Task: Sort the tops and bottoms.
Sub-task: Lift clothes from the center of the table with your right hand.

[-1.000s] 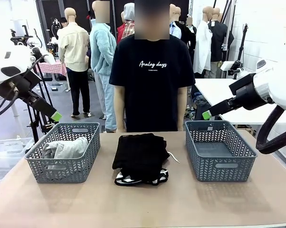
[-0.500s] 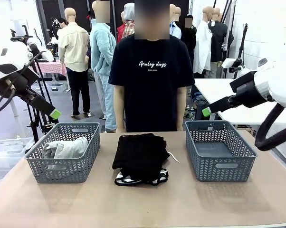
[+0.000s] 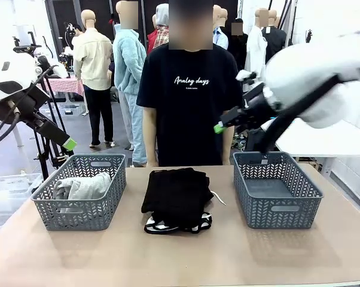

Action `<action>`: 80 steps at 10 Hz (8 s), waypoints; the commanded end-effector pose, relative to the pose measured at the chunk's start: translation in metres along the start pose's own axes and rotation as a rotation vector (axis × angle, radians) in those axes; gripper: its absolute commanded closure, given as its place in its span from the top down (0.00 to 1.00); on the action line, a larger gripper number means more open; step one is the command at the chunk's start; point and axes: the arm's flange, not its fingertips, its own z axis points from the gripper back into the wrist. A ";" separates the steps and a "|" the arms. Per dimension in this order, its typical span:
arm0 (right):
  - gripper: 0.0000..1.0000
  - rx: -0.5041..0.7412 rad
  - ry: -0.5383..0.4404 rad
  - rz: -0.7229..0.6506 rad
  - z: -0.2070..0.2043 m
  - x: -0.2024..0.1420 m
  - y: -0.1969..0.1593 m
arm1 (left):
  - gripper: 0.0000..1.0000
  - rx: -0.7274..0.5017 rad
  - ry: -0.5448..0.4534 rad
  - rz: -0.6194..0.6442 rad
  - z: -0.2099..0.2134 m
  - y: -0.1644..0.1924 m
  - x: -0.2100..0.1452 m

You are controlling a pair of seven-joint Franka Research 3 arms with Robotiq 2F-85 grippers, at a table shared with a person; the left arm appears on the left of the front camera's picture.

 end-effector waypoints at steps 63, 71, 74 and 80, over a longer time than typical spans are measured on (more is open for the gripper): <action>0.00 -0.329 0.547 0.366 -0.124 0.115 0.132 | 1.00 -0.002 0.002 0.001 0.000 0.001 -0.002; 0.00 -0.508 0.425 0.371 -0.079 0.161 0.161 | 1.00 -0.002 0.002 0.001 0.000 0.001 -0.002; 0.00 -0.598 0.361 0.434 -0.046 0.191 0.191 | 1.00 -0.002 0.002 0.001 0.000 0.001 -0.002; 0.00 -0.568 0.347 0.449 -0.031 0.185 0.187 | 1.00 -0.002 0.002 0.001 0.000 0.001 -0.002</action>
